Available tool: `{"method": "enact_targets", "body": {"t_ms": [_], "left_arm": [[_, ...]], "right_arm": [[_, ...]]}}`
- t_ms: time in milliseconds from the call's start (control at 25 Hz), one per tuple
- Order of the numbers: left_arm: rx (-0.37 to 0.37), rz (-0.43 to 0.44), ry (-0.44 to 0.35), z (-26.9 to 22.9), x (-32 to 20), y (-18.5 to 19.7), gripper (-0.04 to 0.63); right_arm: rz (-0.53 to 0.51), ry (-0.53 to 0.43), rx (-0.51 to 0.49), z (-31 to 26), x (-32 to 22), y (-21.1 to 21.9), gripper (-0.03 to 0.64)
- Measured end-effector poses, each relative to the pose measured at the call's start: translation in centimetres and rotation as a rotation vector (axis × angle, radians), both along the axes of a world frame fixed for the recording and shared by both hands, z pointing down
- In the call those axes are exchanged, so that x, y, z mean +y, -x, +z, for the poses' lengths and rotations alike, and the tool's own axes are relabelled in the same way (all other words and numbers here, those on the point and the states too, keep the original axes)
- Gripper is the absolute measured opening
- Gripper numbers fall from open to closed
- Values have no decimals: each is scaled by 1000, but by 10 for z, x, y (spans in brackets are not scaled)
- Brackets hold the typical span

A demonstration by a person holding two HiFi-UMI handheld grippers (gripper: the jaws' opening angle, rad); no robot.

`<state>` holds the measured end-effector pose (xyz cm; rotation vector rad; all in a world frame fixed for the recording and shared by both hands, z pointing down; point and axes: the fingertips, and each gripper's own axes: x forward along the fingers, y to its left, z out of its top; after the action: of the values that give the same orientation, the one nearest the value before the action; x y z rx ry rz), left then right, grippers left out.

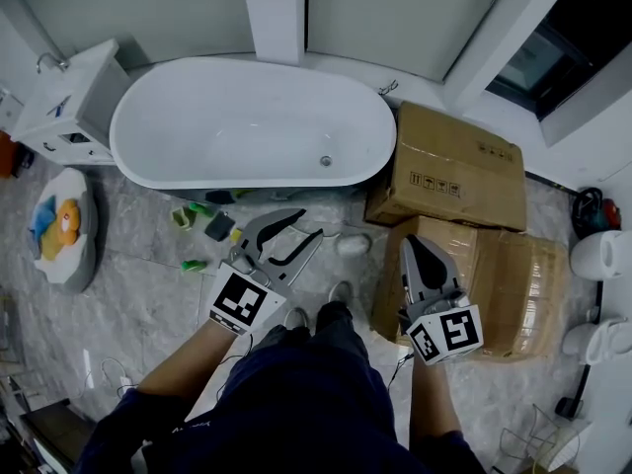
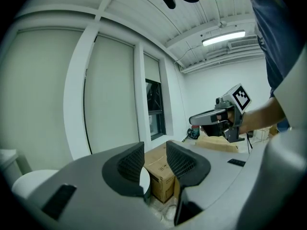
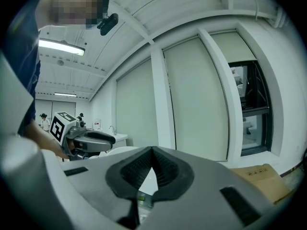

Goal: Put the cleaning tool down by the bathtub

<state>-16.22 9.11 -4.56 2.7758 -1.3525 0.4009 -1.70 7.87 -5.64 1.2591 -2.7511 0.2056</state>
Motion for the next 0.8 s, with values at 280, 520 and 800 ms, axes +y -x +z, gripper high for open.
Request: {"method": "enact_targets", "body": {"t_ms": [280, 520, 800], "left_arm": [[6, 2, -31, -10, 5, 0, 99], [6, 2, -54, -21, 7, 1, 60], [40, -17, -65, -29, 9, 8, 43]], "right_arm": [[-25, -18, -13, -9, 3, 11, 3], [-52, -33, -17, -20, 5, 19, 3], [-82, -33, -15, -24, 12, 33, 3]]}}
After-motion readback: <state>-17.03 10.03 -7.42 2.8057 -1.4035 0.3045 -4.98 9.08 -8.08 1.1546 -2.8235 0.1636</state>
